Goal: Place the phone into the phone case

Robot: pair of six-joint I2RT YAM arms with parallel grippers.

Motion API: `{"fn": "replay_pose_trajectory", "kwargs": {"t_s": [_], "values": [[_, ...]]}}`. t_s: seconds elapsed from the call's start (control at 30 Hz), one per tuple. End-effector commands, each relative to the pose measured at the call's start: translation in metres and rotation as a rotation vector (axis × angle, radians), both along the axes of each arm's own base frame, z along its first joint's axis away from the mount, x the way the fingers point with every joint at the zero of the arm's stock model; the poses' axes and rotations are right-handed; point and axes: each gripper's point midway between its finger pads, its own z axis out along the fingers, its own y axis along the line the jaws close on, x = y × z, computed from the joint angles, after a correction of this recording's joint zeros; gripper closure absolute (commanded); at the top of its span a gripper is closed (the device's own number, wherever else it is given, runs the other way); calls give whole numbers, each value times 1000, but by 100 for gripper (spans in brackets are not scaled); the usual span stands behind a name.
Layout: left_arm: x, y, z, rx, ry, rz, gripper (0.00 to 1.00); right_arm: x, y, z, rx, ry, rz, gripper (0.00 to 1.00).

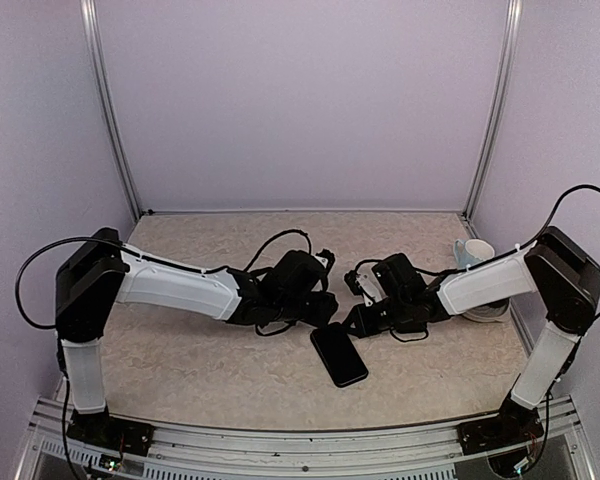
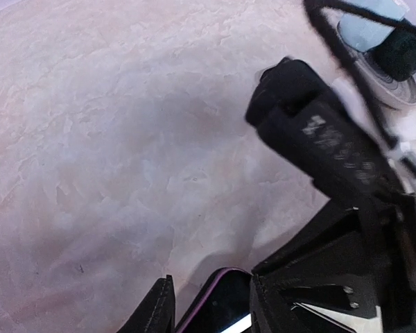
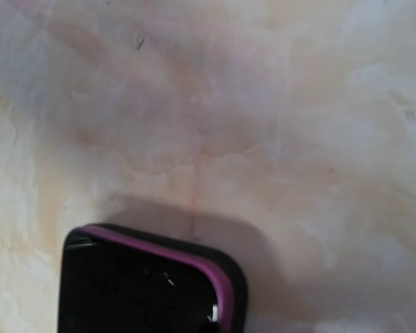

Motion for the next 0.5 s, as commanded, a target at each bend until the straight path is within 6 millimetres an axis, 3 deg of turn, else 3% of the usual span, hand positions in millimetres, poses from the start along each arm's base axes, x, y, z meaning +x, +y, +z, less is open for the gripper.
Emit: {"fn": "replay_pose_trajectory", "kwargs": {"t_s": [0.0, 0.33, 0.47], "values": [[2, 9, -60, 118, 81, -12, 64, -48, -41, -50, -209, 188, 2, 90], [-19, 22, -80, 111, 154, -37, 74, -43, -36, -42, -197, 178, -1, 90], [-26, 21, -63, 63, 131, -50, 74, -42, -35, -42, -197, 175, 0, 90]]}}
